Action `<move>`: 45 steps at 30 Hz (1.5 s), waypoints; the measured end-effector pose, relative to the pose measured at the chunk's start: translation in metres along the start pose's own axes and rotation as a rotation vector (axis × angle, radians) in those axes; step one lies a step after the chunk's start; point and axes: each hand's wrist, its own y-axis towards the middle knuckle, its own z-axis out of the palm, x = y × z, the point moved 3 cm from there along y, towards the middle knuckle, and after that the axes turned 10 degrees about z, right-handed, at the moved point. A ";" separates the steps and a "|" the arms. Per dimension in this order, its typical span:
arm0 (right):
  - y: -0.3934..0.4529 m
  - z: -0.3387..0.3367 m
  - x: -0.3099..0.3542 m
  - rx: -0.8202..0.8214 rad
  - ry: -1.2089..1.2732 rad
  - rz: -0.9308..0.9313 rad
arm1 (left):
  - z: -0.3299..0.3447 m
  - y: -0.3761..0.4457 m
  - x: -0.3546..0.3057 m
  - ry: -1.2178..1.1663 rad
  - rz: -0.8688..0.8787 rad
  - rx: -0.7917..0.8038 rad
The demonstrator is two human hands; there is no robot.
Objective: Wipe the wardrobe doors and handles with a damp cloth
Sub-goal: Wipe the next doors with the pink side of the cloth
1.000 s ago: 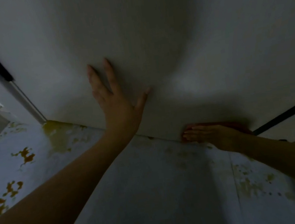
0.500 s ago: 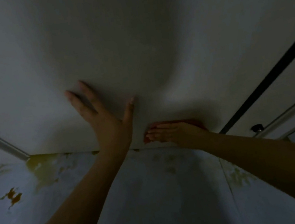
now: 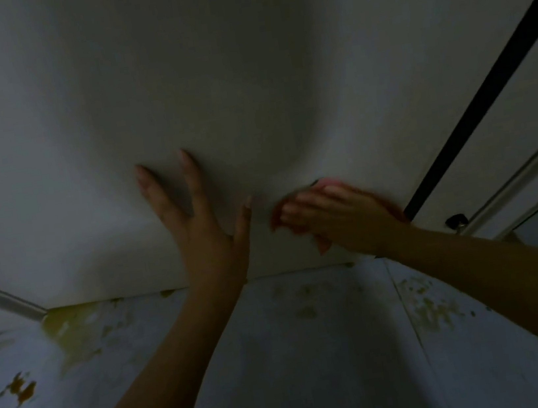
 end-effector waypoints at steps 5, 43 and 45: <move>0.008 0.003 0.034 0.280 0.746 -0.033 | 0.003 -0.002 0.003 0.024 0.017 -0.020; 0.037 -0.051 -0.076 -0.503 0.243 1.387 | 0.030 0.070 -0.107 0.220 0.712 0.027; 0.008 -0.034 -0.058 -0.532 0.319 1.543 | 0.045 0.069 -0.114 0.252 0.770 0.052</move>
